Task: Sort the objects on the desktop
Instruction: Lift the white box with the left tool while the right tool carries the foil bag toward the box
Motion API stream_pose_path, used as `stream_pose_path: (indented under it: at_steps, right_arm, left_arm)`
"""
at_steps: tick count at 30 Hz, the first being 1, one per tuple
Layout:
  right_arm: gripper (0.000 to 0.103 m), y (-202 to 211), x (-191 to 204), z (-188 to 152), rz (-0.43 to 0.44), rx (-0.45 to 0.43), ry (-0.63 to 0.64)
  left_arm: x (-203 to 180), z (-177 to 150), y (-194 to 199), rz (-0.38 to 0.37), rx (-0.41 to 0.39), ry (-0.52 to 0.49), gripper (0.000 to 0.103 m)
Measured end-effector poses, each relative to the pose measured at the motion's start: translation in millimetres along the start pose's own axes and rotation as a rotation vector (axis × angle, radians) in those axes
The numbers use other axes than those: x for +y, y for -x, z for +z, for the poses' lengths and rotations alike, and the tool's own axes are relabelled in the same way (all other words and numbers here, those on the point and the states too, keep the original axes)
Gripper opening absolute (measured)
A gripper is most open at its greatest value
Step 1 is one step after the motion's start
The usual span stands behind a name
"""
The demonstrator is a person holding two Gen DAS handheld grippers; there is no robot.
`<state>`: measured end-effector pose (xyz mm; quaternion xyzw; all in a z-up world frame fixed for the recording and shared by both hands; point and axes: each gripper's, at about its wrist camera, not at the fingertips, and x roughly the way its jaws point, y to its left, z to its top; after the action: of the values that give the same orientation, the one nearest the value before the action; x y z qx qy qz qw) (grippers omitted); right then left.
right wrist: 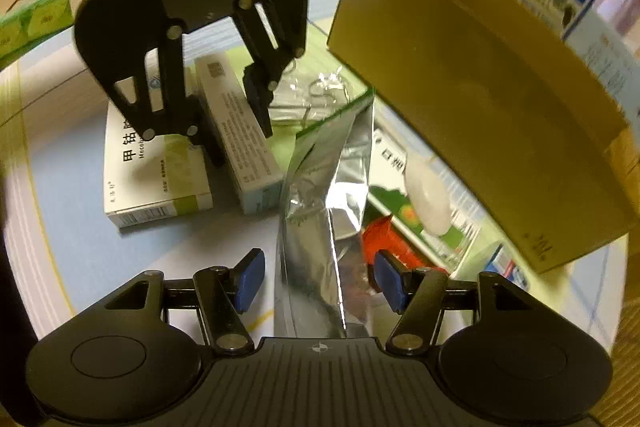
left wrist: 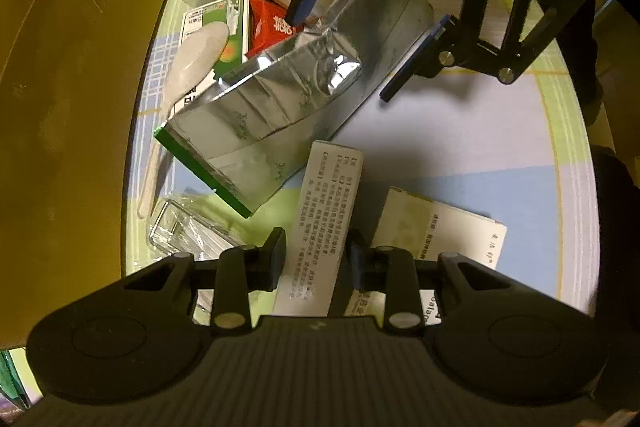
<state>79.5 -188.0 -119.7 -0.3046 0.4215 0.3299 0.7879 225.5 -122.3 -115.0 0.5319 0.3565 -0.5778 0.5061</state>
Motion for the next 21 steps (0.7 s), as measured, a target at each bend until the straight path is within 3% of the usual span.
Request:
stream_pose_path:
  at_steps: [10,11,17,21]
  right_arm:
    - [0.057,-14.7,-9.4,-0.1,0.076,0.090,-0.130]
    - [0.049,-14.3,-9.8,0.7,0.070,0.091,-0.135]
    - [0.033,-6.8,-8.6,0.9,0.054,0.074,-0.136]
    - [0.032,4.2,-4.1,-0.4,0.025,0.051,-0.125]
  left_arm:
    - [10.4,4.0,-4.4,-0.001,0.004,0.044,0.025]
    - [10.5,4.9,-4.8,0.003,0.007,0.039,0.025]
    - [14.3,8.2,-6.3,0.020,0.019,0.035,0.024]
    - [16.9,10.6,-3.0,0.040,0.016,0.053,0.023]
